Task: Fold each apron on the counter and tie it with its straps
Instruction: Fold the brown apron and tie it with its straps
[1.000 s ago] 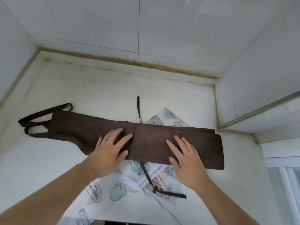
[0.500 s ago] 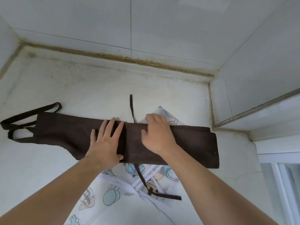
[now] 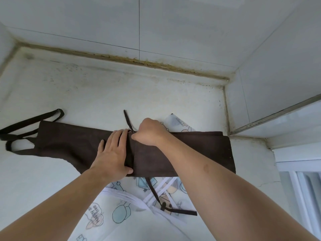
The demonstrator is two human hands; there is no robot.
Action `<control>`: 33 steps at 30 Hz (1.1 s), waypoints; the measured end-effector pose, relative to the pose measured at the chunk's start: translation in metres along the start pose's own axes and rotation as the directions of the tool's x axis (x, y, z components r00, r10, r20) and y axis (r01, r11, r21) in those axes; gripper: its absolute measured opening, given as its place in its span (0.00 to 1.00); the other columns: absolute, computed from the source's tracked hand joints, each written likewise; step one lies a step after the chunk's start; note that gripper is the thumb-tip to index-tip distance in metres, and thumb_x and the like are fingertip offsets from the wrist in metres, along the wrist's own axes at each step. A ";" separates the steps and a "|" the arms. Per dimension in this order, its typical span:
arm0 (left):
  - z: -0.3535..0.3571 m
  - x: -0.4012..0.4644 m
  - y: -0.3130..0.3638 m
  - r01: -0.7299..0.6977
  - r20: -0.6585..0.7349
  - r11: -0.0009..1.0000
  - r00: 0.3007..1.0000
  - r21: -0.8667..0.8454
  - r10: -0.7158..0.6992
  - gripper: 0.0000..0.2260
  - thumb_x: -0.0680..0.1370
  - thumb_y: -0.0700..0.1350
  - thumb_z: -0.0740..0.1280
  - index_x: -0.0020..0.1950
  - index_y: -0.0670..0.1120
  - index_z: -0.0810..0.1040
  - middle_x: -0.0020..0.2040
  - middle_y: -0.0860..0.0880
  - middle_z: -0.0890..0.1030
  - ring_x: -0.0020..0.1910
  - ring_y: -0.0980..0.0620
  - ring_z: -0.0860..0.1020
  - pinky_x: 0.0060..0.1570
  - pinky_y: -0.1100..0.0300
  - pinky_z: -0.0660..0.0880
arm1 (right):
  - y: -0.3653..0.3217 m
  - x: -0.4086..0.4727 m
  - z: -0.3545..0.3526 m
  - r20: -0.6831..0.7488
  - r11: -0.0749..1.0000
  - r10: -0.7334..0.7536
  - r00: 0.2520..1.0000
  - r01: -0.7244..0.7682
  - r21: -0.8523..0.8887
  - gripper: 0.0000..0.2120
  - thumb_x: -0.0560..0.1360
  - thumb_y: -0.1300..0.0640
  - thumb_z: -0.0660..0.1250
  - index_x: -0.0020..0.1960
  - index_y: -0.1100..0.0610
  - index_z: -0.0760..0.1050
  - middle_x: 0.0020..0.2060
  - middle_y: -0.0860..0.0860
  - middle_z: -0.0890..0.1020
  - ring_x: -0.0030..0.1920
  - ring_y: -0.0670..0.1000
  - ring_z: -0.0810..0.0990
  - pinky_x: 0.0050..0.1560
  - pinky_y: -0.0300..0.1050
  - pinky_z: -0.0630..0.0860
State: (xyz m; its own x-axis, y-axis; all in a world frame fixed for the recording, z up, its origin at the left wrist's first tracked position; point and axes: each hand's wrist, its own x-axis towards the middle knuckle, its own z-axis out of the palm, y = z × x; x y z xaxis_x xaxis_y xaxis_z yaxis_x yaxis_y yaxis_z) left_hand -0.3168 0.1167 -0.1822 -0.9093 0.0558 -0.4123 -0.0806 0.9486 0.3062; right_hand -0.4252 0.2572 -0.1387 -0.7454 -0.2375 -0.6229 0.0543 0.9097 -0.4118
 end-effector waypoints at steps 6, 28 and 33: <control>0.001 -0.004 0.001 0.008 -0.018 1.000 1.000 -0.025 -0.009 0.61 0.70 0.58 0.80 0.84 0.47 0.36 0.84 0.49 0.45 0.84 0.48 0.43 0.83 0.43 0.49 | -0.009 -0.001 -0.007 0.069 0.989 0.003 0.998 -0.013 0.149 0.05 0.76 0.59 0.67 0.43 0.58 0.73 0.38 0.52 0.78 0.38 0.53 0.77 0.33 0.43 0.69; 0.001 -0.007 0.001 -0.010 -0.060 1.000 0.998 0.020 0.011 0.63 0.70 0.58 0.80 0.83 0.46 0.34 0.84 0.48 0.45 0.84 0.45 0.45 0.83 0.44 0.46 | -0.002 0.009 -0.004 0.109 0.819 -0.038 0.993 -0.032 0.572 0.23 0.74 0.74 0.70 0.59 0.51 0.86 0.54 0.48 0.87 0.59 0.47 0.83 0.60 0.39 0.79; 0.003 -0.006 -0.002 0.021 -0.017 0.999 1.000 -0.038 -0.021 0.66 0.70 0.57 0.81 0.82 0.47 0.28 0.84 0.50 0.37 0.84 0.45 0.39 0.83 0.41 0.45 | -0.019 0.007 -0.023 -0.112 0.554 -0.129 0.985 0.165 0.816 0.26 0.73 0.78 0.67 0.63 0.54 0.83 0.56 0.47 0.87 0.62 0.45 0.82 0.60 0.41 0.78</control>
State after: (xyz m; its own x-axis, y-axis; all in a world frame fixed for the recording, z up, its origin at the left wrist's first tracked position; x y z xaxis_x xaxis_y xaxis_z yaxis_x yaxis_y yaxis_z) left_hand -0.3102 0.1154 -0.1832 -0.9141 0.0302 -0.4043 -0.1148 0.9371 0.3296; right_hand -0.4468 0.2462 -0.1199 -0.8157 -0.3134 -0.4862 0.4490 0.1868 -0.8738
